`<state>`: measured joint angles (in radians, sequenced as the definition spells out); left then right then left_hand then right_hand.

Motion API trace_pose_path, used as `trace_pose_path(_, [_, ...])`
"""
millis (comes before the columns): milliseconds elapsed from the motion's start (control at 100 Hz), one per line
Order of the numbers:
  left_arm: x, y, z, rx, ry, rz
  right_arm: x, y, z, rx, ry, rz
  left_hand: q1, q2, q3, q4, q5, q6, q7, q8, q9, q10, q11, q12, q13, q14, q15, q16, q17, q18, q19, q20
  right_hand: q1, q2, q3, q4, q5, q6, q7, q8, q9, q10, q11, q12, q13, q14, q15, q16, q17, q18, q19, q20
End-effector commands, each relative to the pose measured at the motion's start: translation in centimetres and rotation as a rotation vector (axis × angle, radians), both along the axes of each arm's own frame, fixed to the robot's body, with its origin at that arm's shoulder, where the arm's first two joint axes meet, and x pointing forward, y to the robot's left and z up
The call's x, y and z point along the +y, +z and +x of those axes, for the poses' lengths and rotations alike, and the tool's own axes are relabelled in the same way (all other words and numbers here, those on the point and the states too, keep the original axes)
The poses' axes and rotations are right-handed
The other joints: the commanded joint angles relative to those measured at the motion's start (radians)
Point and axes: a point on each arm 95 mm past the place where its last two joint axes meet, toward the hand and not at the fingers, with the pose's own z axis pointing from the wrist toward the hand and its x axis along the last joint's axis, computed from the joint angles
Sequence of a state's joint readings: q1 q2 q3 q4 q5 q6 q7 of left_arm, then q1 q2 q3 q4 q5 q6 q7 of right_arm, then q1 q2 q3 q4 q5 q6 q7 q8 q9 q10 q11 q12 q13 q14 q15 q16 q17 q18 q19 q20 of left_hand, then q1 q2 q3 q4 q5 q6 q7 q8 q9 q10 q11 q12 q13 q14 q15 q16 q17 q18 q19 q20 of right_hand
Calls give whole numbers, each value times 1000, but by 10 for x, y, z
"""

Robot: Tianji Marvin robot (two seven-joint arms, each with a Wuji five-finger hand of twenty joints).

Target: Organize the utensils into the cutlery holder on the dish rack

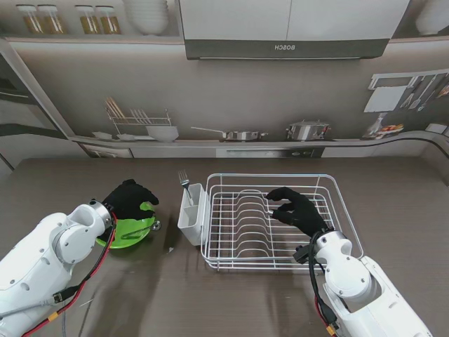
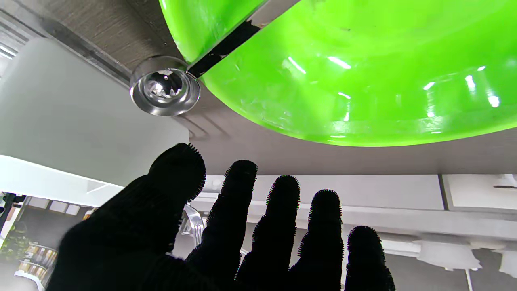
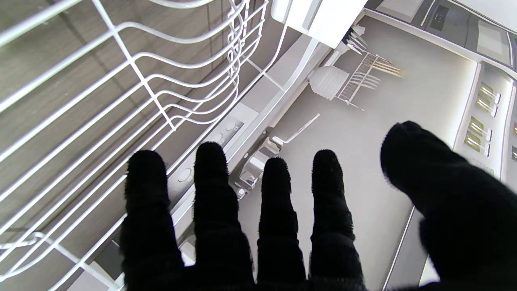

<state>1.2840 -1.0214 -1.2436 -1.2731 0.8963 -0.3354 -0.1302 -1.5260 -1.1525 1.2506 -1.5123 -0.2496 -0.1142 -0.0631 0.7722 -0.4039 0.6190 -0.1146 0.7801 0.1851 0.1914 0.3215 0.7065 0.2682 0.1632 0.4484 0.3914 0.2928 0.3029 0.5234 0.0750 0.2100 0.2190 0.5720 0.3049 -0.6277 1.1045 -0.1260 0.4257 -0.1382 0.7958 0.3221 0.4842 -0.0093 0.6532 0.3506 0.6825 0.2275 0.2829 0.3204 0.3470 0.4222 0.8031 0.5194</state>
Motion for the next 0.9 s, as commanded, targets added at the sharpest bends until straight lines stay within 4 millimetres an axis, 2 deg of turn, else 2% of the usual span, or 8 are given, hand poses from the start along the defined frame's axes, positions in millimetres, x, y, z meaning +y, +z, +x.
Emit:
trace_pose_path(0, [-1, -1, 2, 11, -11, 7, 4, -1, -3, 7, 15, 3, 24, -32, 29, 18, 8, -13, 1, 8, -18, -4, -9, 5, -22, -16, 2, -11, -12, -3, -39, 4, -32, 9, -4, 20, -27, -5, -4, -25, -3, 0, -8, -9, 0, -17, 6, -1, -13, -42, -3, 15])
trace_pose_path(220, [-4, -3, 4, 7, -32, 19, 4, -1, -3, 9, 14, 5, 21, -49, 53, 15, 15, -44, 5, 10, -22, -9, -9, 3, -28, -19, 0, -14, -16, -2, -42, 0, -33, 10, -5, 20, -28, -5, -4, -25, -2, 0, -8, -9, 0, -17, 6, -1, -13, -43, -3, 15])
trace_pose_path(890, [-8, -9, 3, 39, -82, 58, 4, -1, -3, 15, 16, 7, 21, -123, 121, 5, 31, -62, 14, 18, -35, -17, -10, -4, -34, -28, -7, -22, -16, 2, -49, -12, -32, 10, -5, 21, -26, -5, -4, -25, 2, 2, -8, -9, 1, -17, 6, -1, -13, -44, -3, 15])
